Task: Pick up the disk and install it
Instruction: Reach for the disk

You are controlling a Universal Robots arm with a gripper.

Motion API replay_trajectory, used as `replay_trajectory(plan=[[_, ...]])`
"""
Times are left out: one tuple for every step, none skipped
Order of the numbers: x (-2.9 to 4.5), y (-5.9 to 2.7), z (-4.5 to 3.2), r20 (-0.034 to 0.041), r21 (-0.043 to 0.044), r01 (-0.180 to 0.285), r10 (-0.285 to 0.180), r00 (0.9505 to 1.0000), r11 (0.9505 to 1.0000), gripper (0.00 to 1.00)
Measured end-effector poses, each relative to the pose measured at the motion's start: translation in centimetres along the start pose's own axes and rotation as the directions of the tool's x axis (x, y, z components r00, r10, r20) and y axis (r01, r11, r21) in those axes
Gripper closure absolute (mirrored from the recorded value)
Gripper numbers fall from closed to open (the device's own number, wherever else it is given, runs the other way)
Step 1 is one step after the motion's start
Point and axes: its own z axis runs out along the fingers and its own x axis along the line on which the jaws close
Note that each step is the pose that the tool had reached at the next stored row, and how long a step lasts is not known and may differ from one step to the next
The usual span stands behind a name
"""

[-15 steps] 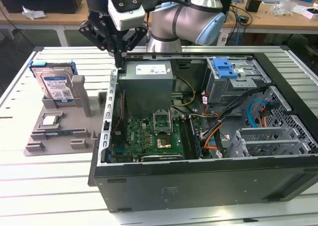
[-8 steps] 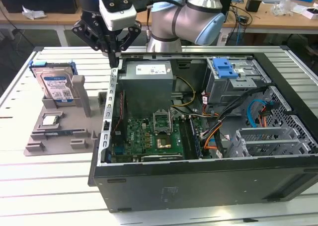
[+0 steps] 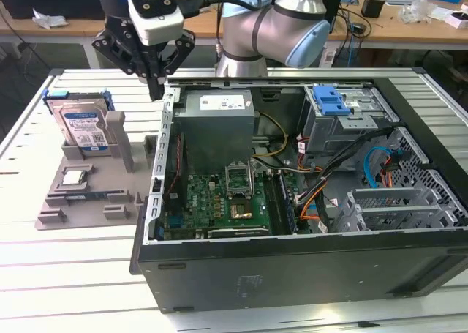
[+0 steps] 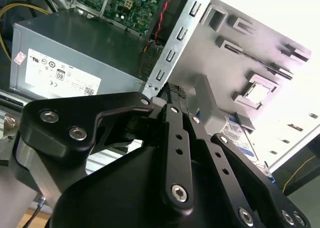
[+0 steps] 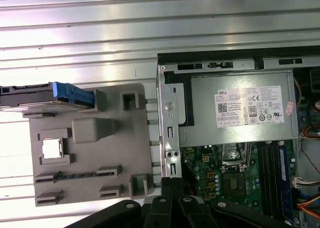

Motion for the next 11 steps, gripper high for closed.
replay_trajectory(plan=[[0.17,-0.01,-0.01,0.0000,0.0000,0.000,0.000,1.0000,1.0000,0.89],[0.39,-0.03,-0.01,0.0000,0.0000,0.000,0.000,1.0000,1.0000,0.89],[0.53,-0.04,-0.02,-0.0001,0.0000,0.000,0.000,1.0000,1.0000,0.89],[0.70,-0.05,-0.02,0.0000,0.0000,0.000,0.000,1.0000,1.0000,0.89],[0.84,-0.06,-0.02,0.0000,0.0000,0.000,0.000,1.0000,1.0000,0.89],[1.07,-0.07,-0.03,0.0000,0.0001,0.000,0.000,1.0000,1.0000,0.89],[1.25,-0.08,-0.03,0.0000,0.0000,0.000,0.000,1.0000,1.0000,0.89],[1.38,-0.08,-0.04,-0.0001,0.0000,0.000,0.000,1.0000,1.0000,0.89],[1.70,-0.10,-0.04,0.0000,0.0000,0.000,0.000,1.0000,1.0000,0.89],[1.91,-0.12,-0.05,0.0000,0.0000,0.000,0.000,1.0000,1.0000,0.89],[2.04,-0.13,-0.05,0.0000,0.0000,0.000,0.000,1.0000,1.0000,0.89]])
